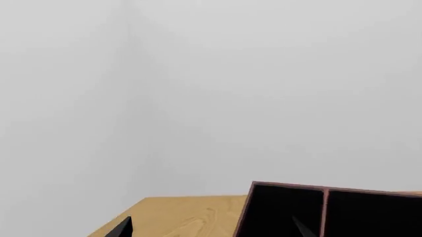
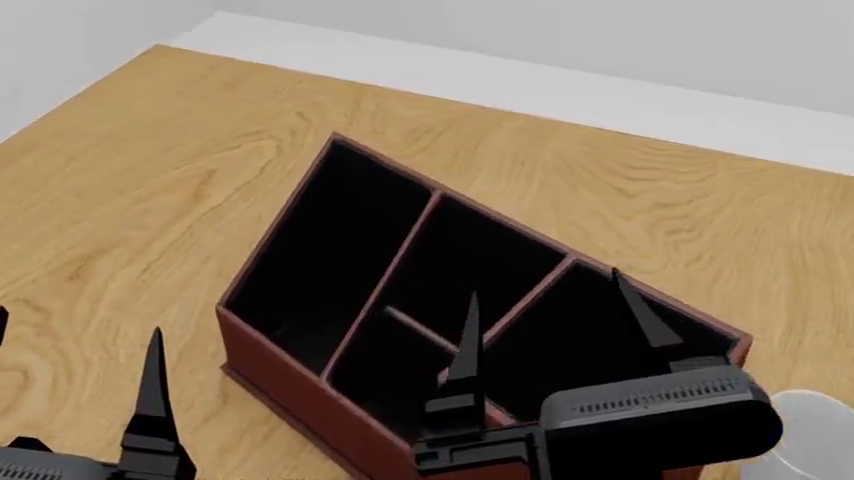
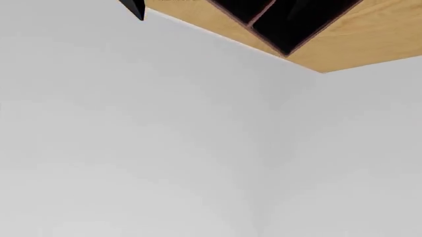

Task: Pick up the book and place it in the right compartment of the caddy.

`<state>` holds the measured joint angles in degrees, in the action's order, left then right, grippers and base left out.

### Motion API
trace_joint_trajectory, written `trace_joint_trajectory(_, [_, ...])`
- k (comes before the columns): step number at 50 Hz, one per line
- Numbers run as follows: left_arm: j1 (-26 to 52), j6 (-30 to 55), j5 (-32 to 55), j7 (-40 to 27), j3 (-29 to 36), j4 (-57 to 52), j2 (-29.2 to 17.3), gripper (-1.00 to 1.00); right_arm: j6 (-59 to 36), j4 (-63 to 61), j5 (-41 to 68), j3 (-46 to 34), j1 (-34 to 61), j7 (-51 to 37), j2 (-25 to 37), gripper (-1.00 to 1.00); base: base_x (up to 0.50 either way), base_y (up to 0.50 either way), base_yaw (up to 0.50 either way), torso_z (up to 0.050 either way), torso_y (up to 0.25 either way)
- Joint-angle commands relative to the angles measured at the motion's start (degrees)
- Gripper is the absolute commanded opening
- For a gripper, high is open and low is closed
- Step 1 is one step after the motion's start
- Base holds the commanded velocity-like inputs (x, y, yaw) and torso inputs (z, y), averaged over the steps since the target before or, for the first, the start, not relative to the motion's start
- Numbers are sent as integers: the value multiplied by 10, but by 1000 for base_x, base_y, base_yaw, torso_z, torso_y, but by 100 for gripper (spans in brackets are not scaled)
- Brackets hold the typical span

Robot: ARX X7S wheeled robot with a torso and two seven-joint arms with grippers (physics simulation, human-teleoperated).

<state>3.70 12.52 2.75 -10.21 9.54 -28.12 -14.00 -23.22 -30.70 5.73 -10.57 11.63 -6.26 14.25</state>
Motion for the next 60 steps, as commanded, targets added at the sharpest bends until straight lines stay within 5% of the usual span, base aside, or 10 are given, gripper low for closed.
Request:
trace_joint_trajectory(1, [0,2,4,-4,1,-4,-3,100,-2,-3,5,-2,1,-2,3,100,120,-488,0,0,0])
trace_joint_trajectory(21, [1,-3,7,-9,6,1,-8,100,-41,-5,-33,-19,8,-36,9,100,-106,-62,0,0,1])
trace_joint_trajectory(39, [3,-3,10,-14,10,2,-10,100,-37,1,-27,-18,11,-46,5,100,0,0,493,0,0])
trace_joint_trajectory(60, [3,-2,15,-19,11,0,-16,100,-28,-3,-15,-22,11,-42,12,100,46,-94,0,0,0])
